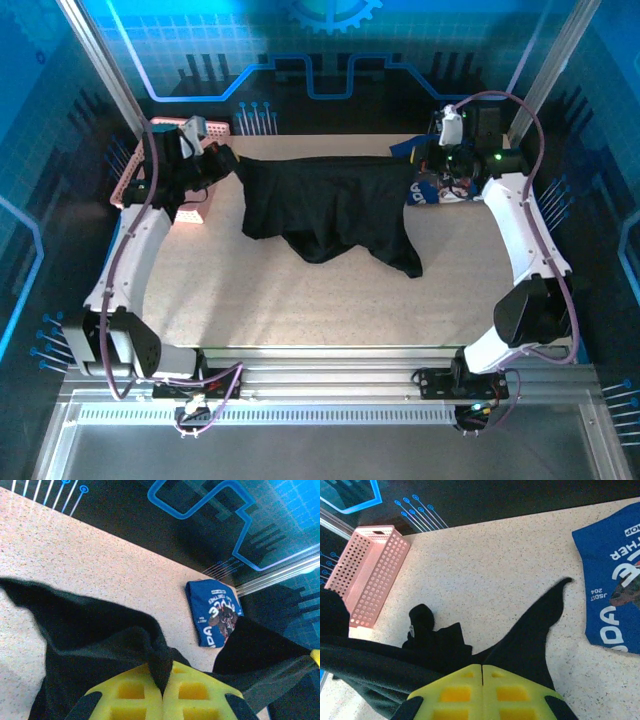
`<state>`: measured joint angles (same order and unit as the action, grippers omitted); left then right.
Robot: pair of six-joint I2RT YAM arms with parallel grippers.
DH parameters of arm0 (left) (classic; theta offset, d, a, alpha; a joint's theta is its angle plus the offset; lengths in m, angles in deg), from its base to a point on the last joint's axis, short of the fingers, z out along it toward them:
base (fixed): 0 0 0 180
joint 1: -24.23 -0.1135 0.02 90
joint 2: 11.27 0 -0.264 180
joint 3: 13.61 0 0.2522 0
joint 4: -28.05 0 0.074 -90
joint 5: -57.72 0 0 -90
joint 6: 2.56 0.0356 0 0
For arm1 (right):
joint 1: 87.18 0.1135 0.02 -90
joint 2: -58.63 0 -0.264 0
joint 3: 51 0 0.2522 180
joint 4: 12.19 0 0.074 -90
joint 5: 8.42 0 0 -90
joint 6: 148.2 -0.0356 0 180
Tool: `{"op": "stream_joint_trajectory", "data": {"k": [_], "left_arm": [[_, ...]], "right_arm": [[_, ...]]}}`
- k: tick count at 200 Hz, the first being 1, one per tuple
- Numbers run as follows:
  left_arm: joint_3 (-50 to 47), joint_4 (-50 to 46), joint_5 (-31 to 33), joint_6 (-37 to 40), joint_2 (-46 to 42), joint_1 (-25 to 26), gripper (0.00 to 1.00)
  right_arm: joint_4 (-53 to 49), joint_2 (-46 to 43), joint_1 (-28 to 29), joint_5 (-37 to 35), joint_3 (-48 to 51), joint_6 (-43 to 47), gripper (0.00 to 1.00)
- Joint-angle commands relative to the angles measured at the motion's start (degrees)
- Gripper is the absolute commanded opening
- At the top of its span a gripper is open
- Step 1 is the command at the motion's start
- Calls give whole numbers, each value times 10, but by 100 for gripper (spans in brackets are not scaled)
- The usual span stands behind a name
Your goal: Fold and stack the t-shirts
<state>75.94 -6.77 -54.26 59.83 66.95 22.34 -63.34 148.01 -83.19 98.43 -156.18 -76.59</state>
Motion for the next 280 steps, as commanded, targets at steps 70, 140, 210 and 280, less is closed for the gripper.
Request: {"op": "stream_joint_trajectory", "data": {"k": [70,140,210,280], "left_arm": [[-470,16,118,-167,-192,19,0],[-495,-124,198,-241,-217,19,0],[-489,-242,251,-315,-231,14,8],[-388,-221,238,-273,-252,14,85]], "right_arm": [[18,-162,-1,-151,424,-109,0],[-43,-212,45,-102,522,-226,1],[-159,-128,152,-90,466,-180,0],[-165,-123,152,-112,444,-166,47]]}}
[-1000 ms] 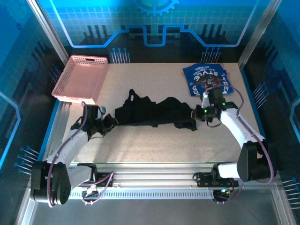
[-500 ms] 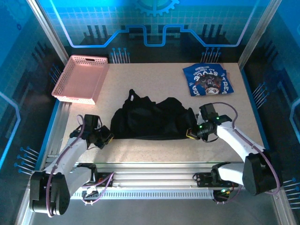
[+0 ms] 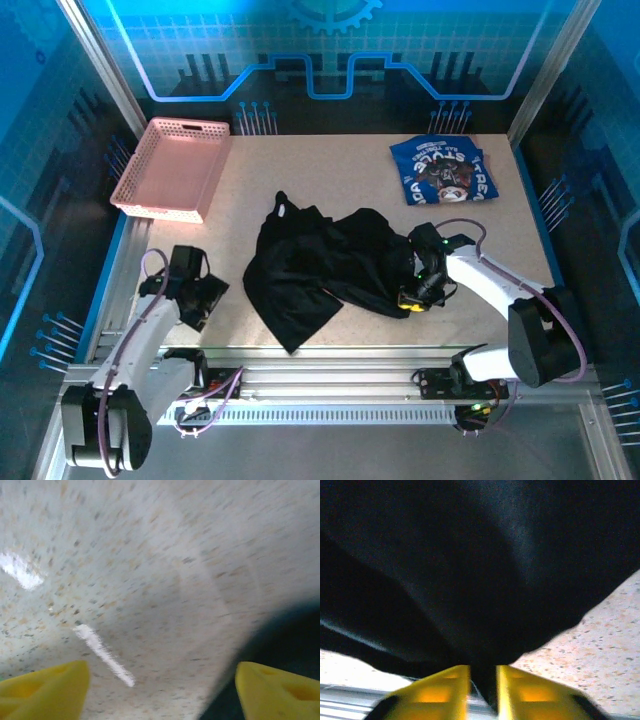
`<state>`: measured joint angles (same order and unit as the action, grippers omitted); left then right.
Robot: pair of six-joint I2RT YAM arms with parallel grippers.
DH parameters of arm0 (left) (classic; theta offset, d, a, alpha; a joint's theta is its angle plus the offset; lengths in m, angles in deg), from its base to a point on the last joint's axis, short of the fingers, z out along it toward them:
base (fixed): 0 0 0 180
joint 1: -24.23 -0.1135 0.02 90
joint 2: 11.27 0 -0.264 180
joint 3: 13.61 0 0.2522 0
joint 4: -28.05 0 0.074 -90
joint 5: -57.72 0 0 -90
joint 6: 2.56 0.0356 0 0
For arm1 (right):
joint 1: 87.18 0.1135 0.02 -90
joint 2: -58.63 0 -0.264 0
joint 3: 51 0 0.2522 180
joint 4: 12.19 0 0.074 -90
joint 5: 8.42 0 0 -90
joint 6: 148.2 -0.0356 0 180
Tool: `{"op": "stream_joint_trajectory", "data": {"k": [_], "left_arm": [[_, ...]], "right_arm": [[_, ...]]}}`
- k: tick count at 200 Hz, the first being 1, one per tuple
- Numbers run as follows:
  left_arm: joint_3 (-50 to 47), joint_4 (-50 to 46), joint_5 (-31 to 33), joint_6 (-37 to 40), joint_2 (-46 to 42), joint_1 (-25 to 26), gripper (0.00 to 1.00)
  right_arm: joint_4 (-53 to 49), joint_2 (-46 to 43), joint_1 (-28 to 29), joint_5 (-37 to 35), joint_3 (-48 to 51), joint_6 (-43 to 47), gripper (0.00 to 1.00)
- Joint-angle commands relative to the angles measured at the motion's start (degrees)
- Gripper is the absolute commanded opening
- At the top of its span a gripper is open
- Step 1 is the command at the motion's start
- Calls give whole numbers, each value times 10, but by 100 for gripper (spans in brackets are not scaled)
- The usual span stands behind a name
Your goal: Fold and stack the t-shirts
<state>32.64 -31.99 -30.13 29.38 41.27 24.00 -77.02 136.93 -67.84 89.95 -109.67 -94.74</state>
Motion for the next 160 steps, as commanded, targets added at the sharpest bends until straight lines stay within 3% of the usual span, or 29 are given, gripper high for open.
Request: {"op": "stream_joint_trajectory", "data": {"k": [1,8,26,57,74,104,129,150,160], "left_arm": [[45,34,-6,32,7,-3,85],[44,58,-33,36,17,-3,85],[33,127,-105,46,49,-1,85],[18,225,-226,61,126,5,79],[25,248,-245,79,177,27,77],[33,334,-266,68,287,51,64],[70,355,-258,76,368,59,40],[110,347,-226,95,412,52,6],[126,347,-214,100,425,37,0]], "right_arm": [[-28,-12,-2,-28,-22,16,48],[-26,-16,-3,-32,-29,16,56],[-18,-12,-11,-37,-51,24,63],[-20,16,-24,-29,-96,56,65],[-18,32,-27,-25,-106,69,65],[3,58,-51,-29,-101,73,64],[14,70,-88,-46,-102,74,64],[25,65,-125,-53,-103,74,66],[28,62,-139,-56,-106,75,66]]}}
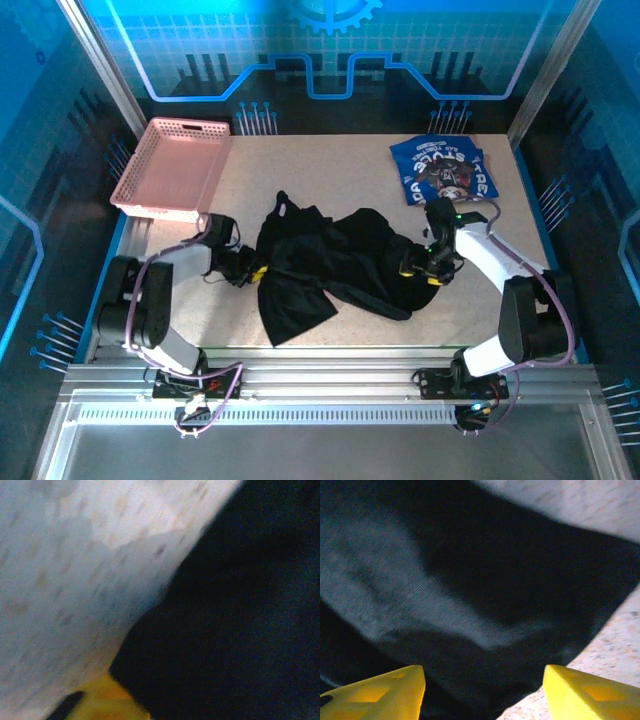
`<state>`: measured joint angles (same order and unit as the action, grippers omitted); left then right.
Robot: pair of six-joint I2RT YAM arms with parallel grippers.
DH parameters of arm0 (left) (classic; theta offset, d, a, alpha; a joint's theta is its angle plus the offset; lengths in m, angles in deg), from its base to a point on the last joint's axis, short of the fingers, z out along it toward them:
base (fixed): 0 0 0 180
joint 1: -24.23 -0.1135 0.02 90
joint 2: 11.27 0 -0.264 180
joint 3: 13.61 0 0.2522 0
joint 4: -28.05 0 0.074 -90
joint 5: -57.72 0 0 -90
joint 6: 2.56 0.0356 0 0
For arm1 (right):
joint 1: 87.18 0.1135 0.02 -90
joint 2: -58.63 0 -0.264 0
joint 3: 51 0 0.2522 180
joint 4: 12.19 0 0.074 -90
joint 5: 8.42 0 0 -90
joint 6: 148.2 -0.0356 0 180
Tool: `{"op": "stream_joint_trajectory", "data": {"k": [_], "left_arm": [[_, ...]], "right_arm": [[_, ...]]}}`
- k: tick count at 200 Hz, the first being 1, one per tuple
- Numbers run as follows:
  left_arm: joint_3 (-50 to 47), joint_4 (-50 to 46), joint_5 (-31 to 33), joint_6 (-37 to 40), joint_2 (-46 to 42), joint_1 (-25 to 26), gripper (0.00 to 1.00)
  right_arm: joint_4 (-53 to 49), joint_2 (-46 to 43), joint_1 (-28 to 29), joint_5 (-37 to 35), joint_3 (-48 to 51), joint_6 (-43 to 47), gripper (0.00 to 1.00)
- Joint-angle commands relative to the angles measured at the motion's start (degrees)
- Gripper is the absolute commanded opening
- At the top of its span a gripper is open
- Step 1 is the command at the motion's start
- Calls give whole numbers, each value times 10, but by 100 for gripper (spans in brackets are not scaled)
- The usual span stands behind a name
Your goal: Fold and stack the t-shirts
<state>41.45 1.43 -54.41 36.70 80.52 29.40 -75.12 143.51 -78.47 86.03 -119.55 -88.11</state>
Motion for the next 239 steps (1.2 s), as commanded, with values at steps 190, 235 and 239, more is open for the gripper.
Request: {"op": "stream_joint_trajectory", "data": {"k": [190,235,239], "left_arm": [[28,-267,16,135,-158,-138,74],[-22,-286,82,128,-159,-152,70],[-23,-287,89,127,-159,-153,70]], "right_arm": [[97,13,-26,127,128,-13,50],[102,66,-5,106,86,-26,33],[100,70,-4,103,83,-27,29]]}}
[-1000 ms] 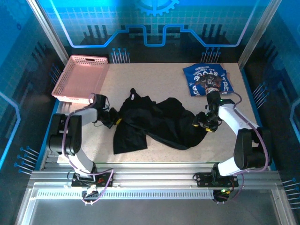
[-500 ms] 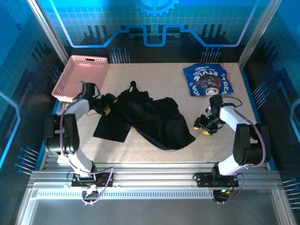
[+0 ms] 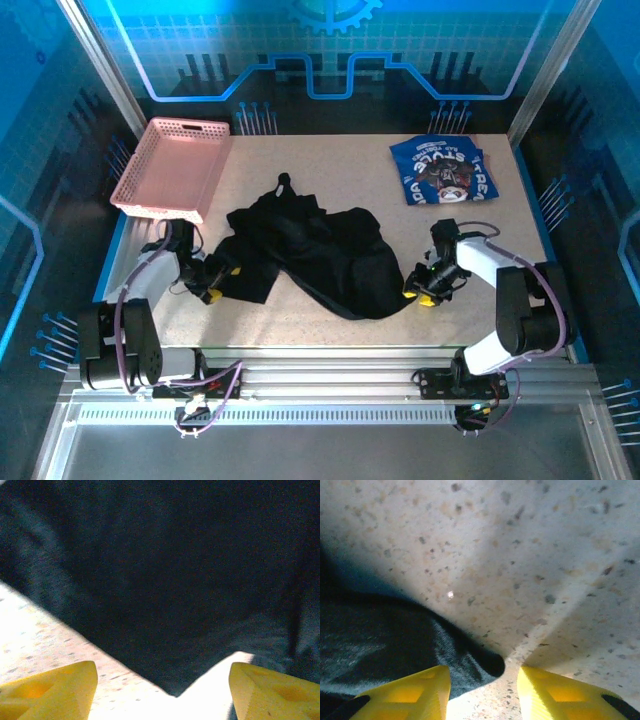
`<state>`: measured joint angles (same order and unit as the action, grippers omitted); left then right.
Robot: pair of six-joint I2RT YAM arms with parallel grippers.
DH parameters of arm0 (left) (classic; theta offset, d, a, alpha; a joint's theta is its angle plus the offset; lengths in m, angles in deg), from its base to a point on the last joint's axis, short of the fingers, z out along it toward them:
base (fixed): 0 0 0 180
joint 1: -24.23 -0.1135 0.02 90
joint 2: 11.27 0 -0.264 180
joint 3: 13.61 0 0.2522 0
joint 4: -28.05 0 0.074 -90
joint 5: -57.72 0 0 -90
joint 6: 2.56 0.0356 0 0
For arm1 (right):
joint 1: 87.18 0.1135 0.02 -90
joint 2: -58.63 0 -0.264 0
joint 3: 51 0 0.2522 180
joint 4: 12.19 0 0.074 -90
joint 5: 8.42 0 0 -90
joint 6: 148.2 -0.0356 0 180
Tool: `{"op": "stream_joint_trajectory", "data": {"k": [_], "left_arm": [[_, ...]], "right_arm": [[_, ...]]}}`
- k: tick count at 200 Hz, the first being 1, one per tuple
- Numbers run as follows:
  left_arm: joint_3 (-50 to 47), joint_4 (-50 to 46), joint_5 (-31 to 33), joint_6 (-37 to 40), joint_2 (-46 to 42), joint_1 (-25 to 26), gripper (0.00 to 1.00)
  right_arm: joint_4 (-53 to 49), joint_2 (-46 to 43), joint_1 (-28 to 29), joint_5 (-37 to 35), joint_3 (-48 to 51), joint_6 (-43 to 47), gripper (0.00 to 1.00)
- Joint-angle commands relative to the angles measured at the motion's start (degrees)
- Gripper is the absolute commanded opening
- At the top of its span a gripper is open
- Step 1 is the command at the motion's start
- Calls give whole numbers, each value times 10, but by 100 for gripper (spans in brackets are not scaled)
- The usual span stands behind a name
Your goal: Fold and stack the t-shirts
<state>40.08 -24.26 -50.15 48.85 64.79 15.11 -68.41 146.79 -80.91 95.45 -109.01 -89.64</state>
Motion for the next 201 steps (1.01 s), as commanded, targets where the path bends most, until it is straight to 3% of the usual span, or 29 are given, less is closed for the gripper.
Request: {"op": "stream_joint_trajectory", "data": {"k": [1,15,65,134,201], "left_arm": [[-10,-31,48,5,-2,-10,70],[-15,-39,82,1,-6,-14,69],[-23,-26,136,-13,-40,-30,70],[-30,77,149,-25,7,-42,65],[-28,105,150,-30,86,-42,47]], "right_arm": [[32,37,21,9,-23,-12,29],[26,39,27,-2,-30,-14,20],[20,24,28,-22,-25,-24,7],[12,13,28,-28,-27,-19,5],[6,-5,28,-31,-29,-19,5]]}}
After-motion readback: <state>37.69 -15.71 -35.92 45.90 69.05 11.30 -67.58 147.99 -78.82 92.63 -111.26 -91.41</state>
